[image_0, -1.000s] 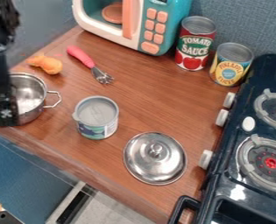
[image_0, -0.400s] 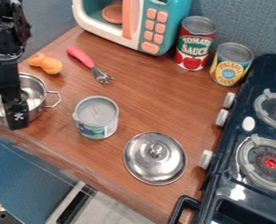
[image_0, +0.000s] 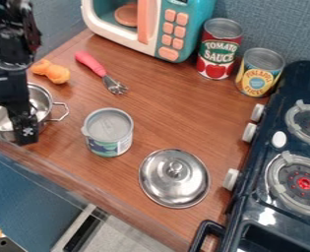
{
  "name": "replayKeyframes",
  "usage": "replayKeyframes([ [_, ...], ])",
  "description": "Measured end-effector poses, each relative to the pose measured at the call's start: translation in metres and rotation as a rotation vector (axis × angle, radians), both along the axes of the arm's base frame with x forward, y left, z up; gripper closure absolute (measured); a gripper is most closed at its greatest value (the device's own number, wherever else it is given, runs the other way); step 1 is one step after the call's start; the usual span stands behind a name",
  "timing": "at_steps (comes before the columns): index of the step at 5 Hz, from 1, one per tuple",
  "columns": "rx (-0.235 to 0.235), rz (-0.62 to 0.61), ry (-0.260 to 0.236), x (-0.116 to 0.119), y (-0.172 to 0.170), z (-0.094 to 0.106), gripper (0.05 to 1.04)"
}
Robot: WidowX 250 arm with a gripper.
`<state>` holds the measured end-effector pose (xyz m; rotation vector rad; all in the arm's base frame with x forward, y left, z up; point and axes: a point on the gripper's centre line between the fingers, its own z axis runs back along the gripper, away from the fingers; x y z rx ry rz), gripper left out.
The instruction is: Move the silver pot to the upper right corner of the table just below the can
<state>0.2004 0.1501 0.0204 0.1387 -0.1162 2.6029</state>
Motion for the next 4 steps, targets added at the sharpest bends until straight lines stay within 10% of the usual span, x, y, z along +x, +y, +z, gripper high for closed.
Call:
replayKeyframes([
  [2, 0.031, -0.010, -0.004, 0.004, 0.000, 0.000, 0.701],
  [4, 0.081, -0.108, 0.001, 0.009, -0.003, 0.019, 1.004],
])
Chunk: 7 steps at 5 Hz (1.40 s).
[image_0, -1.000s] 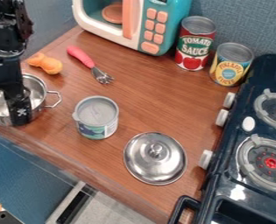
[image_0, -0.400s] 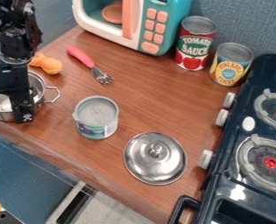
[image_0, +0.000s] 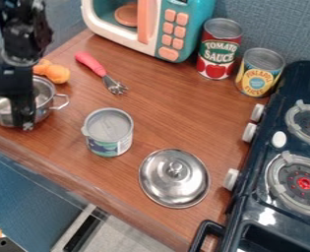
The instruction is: Move the silver pot to the upper right corner of the table just below the can
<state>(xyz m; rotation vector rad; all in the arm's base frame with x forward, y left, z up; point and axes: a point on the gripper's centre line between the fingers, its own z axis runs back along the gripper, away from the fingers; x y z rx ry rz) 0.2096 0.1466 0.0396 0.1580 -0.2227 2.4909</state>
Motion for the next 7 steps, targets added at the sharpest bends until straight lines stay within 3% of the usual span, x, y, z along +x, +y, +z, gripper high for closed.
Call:
replayKeyframes([
  [2, 0.061, -0.194, -0.095, 0.032, -0.028, 0.063, 1.015],
  [3, 0.076, -0.305, -0.128, 0.053, -0.056, 0.081, 1.015],
  [4, 0.067, -0.479, -0.171, 0.091, -0.101, 0.090, 1.015],
  [5, 0.037, -0.569, -0.171, 0.118, -0.132, 0.074, 1.015],
  [7, 0.070, -0.764, -0.096, 0.160, -0.174, 0.028, 1.015],
])
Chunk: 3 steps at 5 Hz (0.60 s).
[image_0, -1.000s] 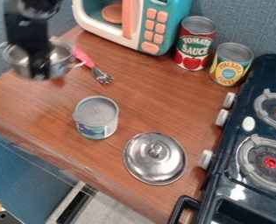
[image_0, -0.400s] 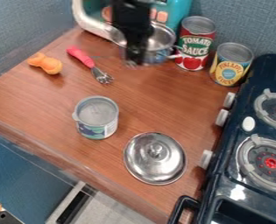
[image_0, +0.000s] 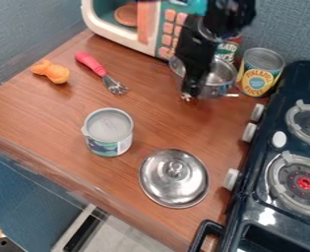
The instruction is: Move the silver pot to the upper right corner of the table just below the can
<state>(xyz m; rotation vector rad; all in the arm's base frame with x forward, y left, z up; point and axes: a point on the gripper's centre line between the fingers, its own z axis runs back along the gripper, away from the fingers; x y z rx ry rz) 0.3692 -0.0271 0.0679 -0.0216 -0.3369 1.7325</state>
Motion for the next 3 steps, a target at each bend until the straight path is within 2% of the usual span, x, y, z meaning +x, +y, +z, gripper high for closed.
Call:
replayKeyframes([
  [2, 0.005, -0.060, 0.034, 0.018, -0.016, -0.013, 1.015],
  [3, -0.002, -0.064, 0.028, 0.019, -0.018, -0.012, 1.015],
])
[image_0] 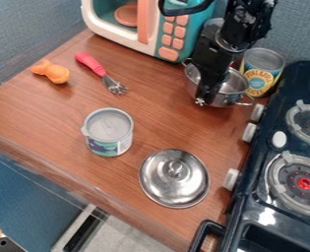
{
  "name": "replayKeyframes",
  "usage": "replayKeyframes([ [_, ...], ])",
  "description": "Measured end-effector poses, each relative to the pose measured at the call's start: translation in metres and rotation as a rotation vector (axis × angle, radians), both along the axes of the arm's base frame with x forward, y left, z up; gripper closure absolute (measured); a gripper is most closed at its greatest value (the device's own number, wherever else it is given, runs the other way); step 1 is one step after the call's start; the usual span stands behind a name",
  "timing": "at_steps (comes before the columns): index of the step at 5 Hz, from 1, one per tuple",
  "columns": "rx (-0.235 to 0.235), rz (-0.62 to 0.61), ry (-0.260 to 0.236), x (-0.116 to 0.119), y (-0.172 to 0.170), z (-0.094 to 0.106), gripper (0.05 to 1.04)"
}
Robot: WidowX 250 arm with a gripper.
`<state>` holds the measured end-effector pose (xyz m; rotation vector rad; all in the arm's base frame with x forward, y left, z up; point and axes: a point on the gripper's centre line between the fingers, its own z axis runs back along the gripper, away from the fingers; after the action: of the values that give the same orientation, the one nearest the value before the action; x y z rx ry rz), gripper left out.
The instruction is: Move the silver pot to the upper right corner of the table just below the can
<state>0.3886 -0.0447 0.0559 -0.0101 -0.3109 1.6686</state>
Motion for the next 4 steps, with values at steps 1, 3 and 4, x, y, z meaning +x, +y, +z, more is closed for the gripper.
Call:
replayKeyframes([
  [1, -0.002, -0.006, -0.009, 0.002, 0.003, 0.000, 1.015],
  [3, 0.002, -0.039, 0.033, -0.007, 0.007, -0.022, 1.015],
  [4, -0.018, -0.036, 0.060, -0.015, 0.006, -0.030, 0.997],
])
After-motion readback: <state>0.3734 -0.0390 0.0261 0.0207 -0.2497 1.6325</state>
